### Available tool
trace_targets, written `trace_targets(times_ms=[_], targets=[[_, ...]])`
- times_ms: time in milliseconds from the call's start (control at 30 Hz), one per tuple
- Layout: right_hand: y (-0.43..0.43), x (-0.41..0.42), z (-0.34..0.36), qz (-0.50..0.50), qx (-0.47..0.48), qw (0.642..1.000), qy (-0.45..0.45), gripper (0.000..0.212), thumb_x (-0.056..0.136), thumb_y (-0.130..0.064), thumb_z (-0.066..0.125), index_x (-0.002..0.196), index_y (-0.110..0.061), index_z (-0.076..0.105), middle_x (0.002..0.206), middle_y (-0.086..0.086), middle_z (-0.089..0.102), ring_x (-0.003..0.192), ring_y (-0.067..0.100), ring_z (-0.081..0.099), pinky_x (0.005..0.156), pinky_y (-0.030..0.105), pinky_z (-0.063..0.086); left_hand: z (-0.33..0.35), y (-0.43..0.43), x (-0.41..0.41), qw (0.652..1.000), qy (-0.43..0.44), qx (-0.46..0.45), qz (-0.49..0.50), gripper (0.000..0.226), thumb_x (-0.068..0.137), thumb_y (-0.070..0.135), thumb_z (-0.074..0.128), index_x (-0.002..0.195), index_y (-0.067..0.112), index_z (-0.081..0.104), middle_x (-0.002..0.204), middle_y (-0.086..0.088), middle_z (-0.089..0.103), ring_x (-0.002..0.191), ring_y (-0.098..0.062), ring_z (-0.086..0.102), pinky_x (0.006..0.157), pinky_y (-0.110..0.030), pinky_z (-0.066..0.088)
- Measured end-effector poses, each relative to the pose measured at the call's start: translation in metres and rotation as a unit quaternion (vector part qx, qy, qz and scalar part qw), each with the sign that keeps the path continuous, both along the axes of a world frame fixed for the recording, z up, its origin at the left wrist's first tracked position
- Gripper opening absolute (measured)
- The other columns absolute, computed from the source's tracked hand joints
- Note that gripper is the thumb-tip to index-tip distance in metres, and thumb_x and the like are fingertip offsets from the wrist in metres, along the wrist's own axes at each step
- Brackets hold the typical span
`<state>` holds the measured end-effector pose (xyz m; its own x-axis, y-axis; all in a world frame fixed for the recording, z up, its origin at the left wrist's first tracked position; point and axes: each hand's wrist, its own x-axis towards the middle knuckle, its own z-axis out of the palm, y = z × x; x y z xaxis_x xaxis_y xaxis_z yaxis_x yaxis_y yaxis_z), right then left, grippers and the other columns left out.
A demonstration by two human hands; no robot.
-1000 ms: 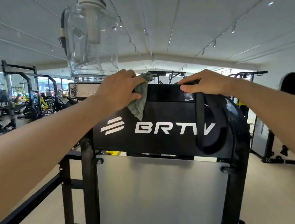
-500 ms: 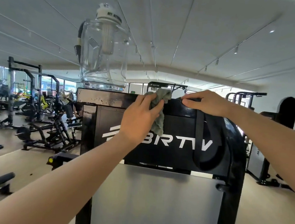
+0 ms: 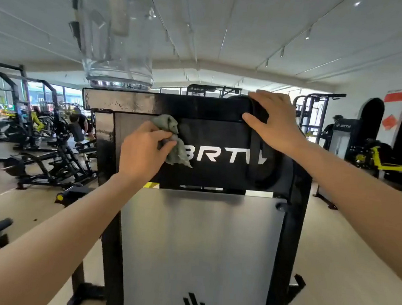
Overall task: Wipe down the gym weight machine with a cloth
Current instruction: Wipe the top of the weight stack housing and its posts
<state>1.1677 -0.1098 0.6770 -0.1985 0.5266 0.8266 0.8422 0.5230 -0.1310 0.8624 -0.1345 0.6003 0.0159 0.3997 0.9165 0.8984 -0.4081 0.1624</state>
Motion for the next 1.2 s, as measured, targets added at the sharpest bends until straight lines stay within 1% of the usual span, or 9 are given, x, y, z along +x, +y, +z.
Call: trace_targets(times_ms=[67,200,433,567,767,900,1000,1100,1200], targets=[[-0.023,-0.001,-0.045,-0.009,0.051,0.997,0.061,0.055,0.090,-0.047,0.060,0.142,-0.030,0.054,0.154,-0.004,0.042,0.143,0.028,0.026,0.114,0.042,0.018,-0.023,-0.009,0.012,0.998,-0.030,-0.045,-0.038,0.026,0.090,0.037,0.075,0.106,0.017,0.079,0.097,-0.002,0.068,0.077,-0.016,0.060,0.065,-0.024,0.043],[-0.070,-0.017,-0.143,0.022,0.110,0.980,0.164,0.032,0.086,-0.035,0.070,0.117,-0.024,0.071,0.137,-0.004,0.055,0.123,0.027,0.043,0.102,0.038,0.033,-0.069,-0.029,0.045,0.986,-0.016,-0.119,-0.114,0.031,0.086,0.050,0.073,0.094,0.020,0.080,0.082,0.001,0.068,0.070,-0.015,0.061,0.066,-0.034,0.050],[-0.103,-0.038,-0.249,0.155,-0.254,0.924,0.241,0.036,0.086,-0.025,0.079,0.119,-0.028,0.063,0.117,-0.012,0.061,0.100,0.003,0.060,0.077,0.011,0.046,-0.134,-0.053,0.078,0.935,-0.040,-0.272,-0.222,0.039,0.087,0.056,0.069,0.080,0.019,0.078,0.066,0.007,0.070,0.057,-0.011,0.066,0.051,-0.029,0.052],[-0.103,-0.029,-0.269,0.177,-0.318,0.886,0.286,0.023,0.088,-0.006,0.075,0.092,-0.028,0.072,0.086,-0.010,0.072,0.074,0.000,0.065,0.072,0.016,0.052,-0.157,-0.064,0.085,0.896,-0.114,-0.344,-0.259,0.028,0.083,0.043,0.078,0.080,0.015,0.080,0.064,0.007,0.073,0.051,-0.008,0.068,0.045,-0.017,0.049],[-0.108,0.017,-0.297,0.102,-0.325,0.900,0.273,0.016,0.089,-0.013,0.076,0.091,-0.028,0.076,0.078,-0.014,0.069,0.066,0.000,0.057,0.064,0.015,0.046,-0.188,-0.058,0.094,0.844,-0.018,-0.461,-0.272,0.012,0.080,0.026,0.085,0.091,0.027,0.082,0.072,0.023,0.073,0.068,0.000,0.069,0.065,-0.017,0.053],[-0.108,0.059,-0.317,0.015,-0.299,0.911,0.283,0.010,0.089,-0.017,0.076,0.090,-0.027,0.077,0.066,-0.008,0.052,0.060,0.005,0.048,0.059,0.013,0.039,-0.207,-0.054,0.127,0.852,-0.031,-0.453,-0.262,0.012,0.084,0.019,0.082,0.095,0.024,0.083,0.073,0.022,0.072,0.065,0.004,0.065,0.063,-0.008,0.045],[-0.106,0.087,-0.331,-0.020,-0.296,0.881,0.369,0.009,0.092,-0.014,0.072,0.096,-0.015,0.080,0.057,-0.010,0.060,0.053,0.006,0.055,0.057,0.022,0.049,-0.223,-0.053,0.162,0.862,-0.096,-0.434,-0.241,0.007,0.085,0.022,0.080,0.089,0.028,0.082,0.070,0.016,0.072,0.059,-0.002,0.063,0.064,-0.022,0.053],[-0.097,0.109,-0.340,-0.045,-0.263,0.838,0.475,0.010,0.093,-0.011,0.068,0.095,-0.016,0.077,0.076,-0.004,0.074,0.070,0.016,0.071,0.066,0.034,0.060,-0.239,-0.052,0.201,0.855,-0.223,-0.408,-0.230,0.014,0.088,0.015,0.076,0.087,0.028,0.077,0.074,0.009,0.072,0.061,-0.020,0.067,0.066,-0.037,0.060],[-0.081,0.124,-0.341,-0.008,-0.253,0.785,0.565,0.018,0.094,-0.007,0.068,0.106,-0.019,0.073,0.096,0.000,0.075,0.088,0.018,0.073,0.079,0.035,0.062,-0.249,-0.049,0.240,0.850,-0.302,-0.355,-0.247,0.020,0.093,0.003,0.068,0.090,0.022,0.070,0.092,0.001,0.071,0.061,-0.026,0.068,0.056,-0.028,0.057]])
